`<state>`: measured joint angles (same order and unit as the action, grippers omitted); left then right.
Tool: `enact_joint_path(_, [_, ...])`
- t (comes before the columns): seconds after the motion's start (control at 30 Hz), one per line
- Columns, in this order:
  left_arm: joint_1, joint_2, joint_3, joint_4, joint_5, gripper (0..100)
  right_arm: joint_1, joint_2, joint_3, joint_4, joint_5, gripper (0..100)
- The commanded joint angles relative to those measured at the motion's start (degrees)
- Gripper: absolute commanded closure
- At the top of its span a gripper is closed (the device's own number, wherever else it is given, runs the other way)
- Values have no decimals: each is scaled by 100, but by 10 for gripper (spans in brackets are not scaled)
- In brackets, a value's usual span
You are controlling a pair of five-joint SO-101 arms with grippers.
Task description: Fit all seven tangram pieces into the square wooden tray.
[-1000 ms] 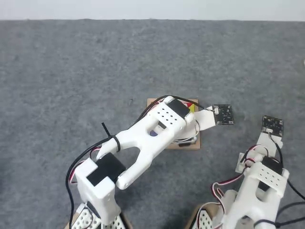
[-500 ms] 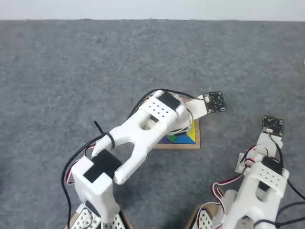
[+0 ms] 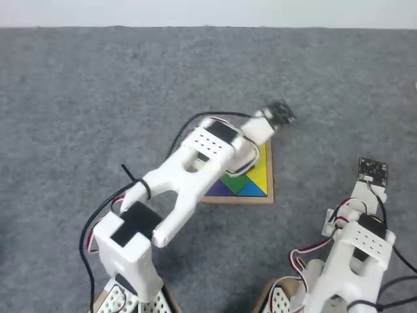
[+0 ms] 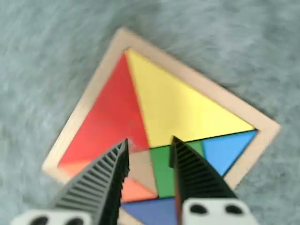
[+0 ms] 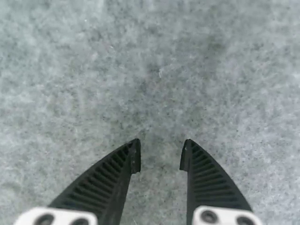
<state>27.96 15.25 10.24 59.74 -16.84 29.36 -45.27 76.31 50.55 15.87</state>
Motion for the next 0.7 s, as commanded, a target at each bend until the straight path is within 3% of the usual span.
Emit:
enact_joint_path(0.0, [-352,-1266,470,-510,545,898,-13,-189,-237,57,26,919])
enact_joint_path(0.17, [-721,-3200,2299,-1380,659,898,-593,-251,-308,365,18,926])
enact_joint_path(0.37, [-1873,-5415,4505,-2374,659,898,-1103,-1341,-211,488,-220,960])
enact_joint_path(0.67, [-3270,-8053,6484,-2444,659,898,-2132,-3881,659,1182,-369,961])
